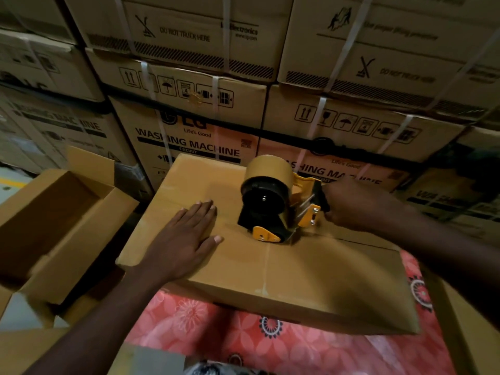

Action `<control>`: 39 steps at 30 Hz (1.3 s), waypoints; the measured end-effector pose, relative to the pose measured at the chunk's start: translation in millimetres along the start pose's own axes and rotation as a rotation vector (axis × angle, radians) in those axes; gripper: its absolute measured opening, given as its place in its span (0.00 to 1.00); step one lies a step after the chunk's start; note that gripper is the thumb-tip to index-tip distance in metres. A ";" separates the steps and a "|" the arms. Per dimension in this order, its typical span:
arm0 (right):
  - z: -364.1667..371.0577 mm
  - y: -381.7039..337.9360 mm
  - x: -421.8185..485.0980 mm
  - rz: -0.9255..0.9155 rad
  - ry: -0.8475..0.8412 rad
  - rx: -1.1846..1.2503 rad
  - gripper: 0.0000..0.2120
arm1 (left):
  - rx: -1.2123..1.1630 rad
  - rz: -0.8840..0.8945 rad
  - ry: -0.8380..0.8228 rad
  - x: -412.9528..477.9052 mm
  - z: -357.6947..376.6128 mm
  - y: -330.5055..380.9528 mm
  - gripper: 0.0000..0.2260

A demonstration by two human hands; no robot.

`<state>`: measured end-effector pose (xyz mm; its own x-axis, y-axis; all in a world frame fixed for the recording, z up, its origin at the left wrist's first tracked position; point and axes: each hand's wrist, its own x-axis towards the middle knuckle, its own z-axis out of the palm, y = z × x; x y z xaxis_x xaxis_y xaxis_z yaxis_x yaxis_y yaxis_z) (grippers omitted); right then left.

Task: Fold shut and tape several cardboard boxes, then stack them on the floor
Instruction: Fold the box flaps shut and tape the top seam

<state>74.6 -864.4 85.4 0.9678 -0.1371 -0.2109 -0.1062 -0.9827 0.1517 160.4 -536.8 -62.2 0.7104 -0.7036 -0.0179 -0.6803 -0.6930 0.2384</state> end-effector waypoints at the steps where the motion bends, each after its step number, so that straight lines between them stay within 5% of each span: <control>1: 0.0 8.2 -2.8 0.019 -0.007 -0.033 0.07 | -0.011 -0.007 0.005 -0.1 -0.2 0.7 0.36; 5: 1.8 20.7 -7.5 0.018 -0.014 -0.093 0.11 | -0.034 -0.054 0.035 6.1 0.0 31.2 0.37; 11: -8.0 9.5 -12.5 -0.010 0.046 -0.134 0.09 | 0.000 0.160 -0.015 26.7 20.5 97.9 0.32; 20: -15.6 1.3 -19.6 -0.007 0.007 -0.170 0.11 | -0.045 0.137 0.033 27.3 27.2 91.2 0.26; 32: -15.1 59.1 -25.9 0.027 -0.104 -0.249 0.11 | 0.000 0.073 -0.018 24.9 21.7 95.7 0.39; 39: 2.3 92.3 -43.6 0.043 -0.138 -0.180 0.11 | -0.028 0.029 0.015 24.6 26.5 98.9 0.32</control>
<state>22.1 -949.4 106.4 0.9217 -0.2058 -0.3289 -0.0919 -0.9393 0.3304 105.8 -626.9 -64.8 0.6935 -0.7204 0.0039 -0.6952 -0.6678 0.2658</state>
